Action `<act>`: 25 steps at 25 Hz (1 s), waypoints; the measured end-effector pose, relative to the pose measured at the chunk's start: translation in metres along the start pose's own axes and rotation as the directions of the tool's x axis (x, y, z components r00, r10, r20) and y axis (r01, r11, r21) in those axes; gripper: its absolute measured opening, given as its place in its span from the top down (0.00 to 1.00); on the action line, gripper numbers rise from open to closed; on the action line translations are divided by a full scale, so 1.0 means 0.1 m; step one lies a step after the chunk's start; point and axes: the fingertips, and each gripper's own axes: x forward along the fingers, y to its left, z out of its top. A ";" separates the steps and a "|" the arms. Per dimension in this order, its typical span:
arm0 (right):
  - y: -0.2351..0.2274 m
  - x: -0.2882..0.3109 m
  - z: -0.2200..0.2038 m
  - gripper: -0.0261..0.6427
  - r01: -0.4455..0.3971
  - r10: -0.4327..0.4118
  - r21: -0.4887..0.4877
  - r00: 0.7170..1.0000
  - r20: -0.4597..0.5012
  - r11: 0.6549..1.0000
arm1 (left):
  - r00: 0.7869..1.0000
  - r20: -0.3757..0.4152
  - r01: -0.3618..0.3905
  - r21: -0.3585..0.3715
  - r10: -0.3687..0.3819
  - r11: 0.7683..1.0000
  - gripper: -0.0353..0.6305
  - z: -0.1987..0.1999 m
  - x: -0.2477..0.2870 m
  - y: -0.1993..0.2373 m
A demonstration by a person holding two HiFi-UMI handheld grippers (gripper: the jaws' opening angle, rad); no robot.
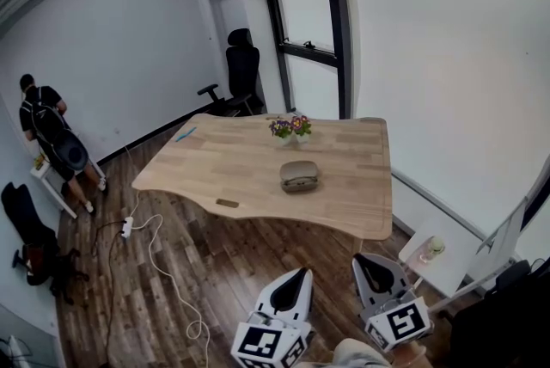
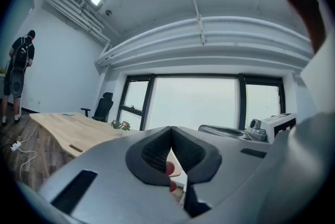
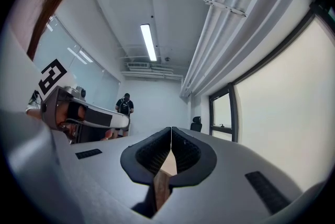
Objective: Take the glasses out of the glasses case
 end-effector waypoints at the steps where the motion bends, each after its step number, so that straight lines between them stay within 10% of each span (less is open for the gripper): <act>1: -0.01 0.03 -0.01 0.96 0.001 -0.001 -0.002 1.000 -0.001 1.000 | 1.000 -0.001 0.003 -0.002 -0.003 1.000 0.95 0.00 0.02 0.01; 25: -0.55 0.94 -0.29 0.96 -0.041 0.041 0.010 0.999 -0.007 0.999 | 1.000 -0.014 -0.015 -0.014 0.015 1.000 0.95 0.01 0.96 0.51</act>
